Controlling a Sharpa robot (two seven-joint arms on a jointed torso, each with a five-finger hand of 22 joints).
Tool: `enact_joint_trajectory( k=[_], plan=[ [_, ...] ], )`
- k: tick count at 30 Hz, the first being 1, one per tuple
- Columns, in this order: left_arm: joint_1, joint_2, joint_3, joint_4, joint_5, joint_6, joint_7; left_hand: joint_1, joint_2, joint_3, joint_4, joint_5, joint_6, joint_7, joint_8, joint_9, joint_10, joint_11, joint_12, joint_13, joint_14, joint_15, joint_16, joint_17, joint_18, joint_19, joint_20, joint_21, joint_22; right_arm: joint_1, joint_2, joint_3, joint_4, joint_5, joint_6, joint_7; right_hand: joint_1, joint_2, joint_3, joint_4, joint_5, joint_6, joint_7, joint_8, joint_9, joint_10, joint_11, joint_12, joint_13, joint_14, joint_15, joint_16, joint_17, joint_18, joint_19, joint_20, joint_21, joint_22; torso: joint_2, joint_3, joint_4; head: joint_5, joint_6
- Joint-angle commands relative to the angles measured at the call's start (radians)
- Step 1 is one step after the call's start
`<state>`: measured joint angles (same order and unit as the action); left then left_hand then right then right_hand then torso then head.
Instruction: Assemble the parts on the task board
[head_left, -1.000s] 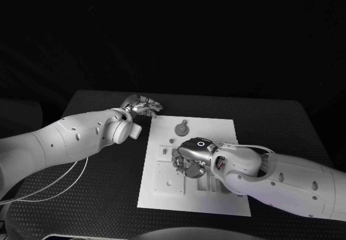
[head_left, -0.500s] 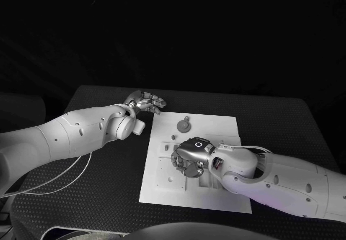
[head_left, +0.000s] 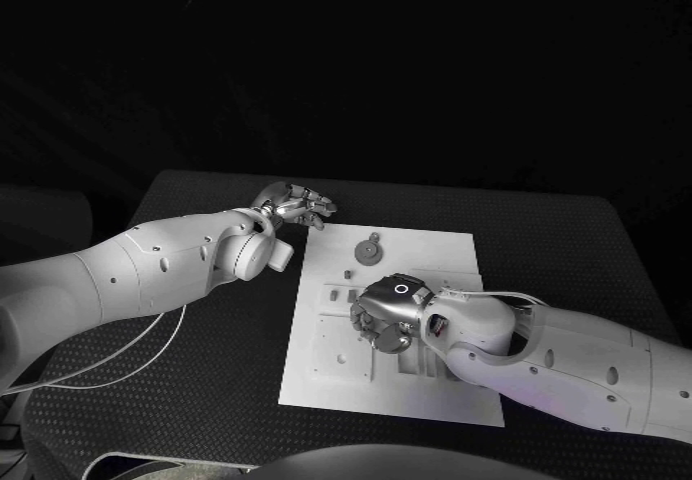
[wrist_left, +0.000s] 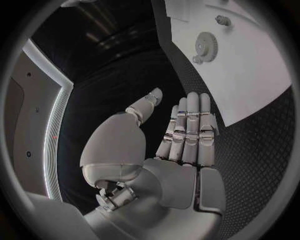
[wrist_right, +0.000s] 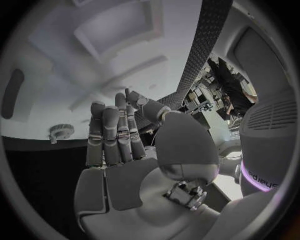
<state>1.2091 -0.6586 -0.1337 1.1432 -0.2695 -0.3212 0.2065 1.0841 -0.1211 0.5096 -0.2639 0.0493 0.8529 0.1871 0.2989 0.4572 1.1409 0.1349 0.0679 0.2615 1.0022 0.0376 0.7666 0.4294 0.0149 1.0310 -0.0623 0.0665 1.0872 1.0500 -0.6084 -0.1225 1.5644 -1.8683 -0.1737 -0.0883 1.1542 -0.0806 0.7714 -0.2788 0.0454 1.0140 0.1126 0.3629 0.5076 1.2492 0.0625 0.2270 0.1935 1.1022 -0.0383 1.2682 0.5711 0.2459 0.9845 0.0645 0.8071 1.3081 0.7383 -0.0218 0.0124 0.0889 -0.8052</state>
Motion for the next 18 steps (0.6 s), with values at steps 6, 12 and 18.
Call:
enact_joint_trajectory(
  k=[6,12,18],
  plan=[
    [0.001,0.000,0.001,0.004,0.006,0.014,0.012,0.001,-0.001,-0.004,-0.001,0.002,-0.007,0.000,-0.002,0.000,-0.010,0.001,0.001,-0.002,0.005,0.001,-0.007,0.002,0.000,0.002,0.003,0.001,-0.001,-0.002,0.004,-0.002,0.000,-0.020,0.017,0.003,0.002,0.010,0.002,-0.005,0.005,0.006,0.000,0.004,0.007,0.007,0.000,-0.003,0.001,-0.001,-0.009,0.005,0.001,0.016,0.005,0.000,0.007,0.005,0.000,0.0005,-0.0005,0.003,-0.003],
    [0.001,0.000,0.001,0.004,0.006,0.016,0.011,0.001,-0.001,-0.005,-0.001,0.002,-0.008,0.000,-0.002,0.000,-0.011,0.001,0.001,-0.002,0.005,0.001,-0.007,0.003,0.000,0.002,0.003,0.002,-0.002,-0.004,0.003,-0.003,0.003,-0.017,0.013,0.004,0.001,0.010,0.002,-0.005,0.005,0.006,0.000,0.004,0.008,0.007,0.000,-0.003,0.002,-0.001,-0.009,0.005,0.001,0.016,0.005,0.000,0.007,0.005,0.000,0.0008,-0.0006,0.003,-0.004],
    [0.001,-0.001,0.001,0.004,0.006,0.015,0.010,0.000,-0.001,-0.005,0.000,0.002,-0.008,0.000,-0.002,0.000,-0.011,0.001,0.001,-0.002,0.005,0.001,-0.008,0.003,0.000,0.002,0.003,0.002,-0.002,-0.005,0.007,-0.003,-0.001,-0.017,0.014,0.003,0.001,0.010,0.002,-0.005,0.005,0.006,0.000,0.004,0.008,0.007,0.000,-0.003,0.002,-0.001,-0.009,0.005,0.001,0.016,0.006,0.000,0.006,0.005,0.000,0.0002,-0.0005,0.003,-0.006]
  ],
)
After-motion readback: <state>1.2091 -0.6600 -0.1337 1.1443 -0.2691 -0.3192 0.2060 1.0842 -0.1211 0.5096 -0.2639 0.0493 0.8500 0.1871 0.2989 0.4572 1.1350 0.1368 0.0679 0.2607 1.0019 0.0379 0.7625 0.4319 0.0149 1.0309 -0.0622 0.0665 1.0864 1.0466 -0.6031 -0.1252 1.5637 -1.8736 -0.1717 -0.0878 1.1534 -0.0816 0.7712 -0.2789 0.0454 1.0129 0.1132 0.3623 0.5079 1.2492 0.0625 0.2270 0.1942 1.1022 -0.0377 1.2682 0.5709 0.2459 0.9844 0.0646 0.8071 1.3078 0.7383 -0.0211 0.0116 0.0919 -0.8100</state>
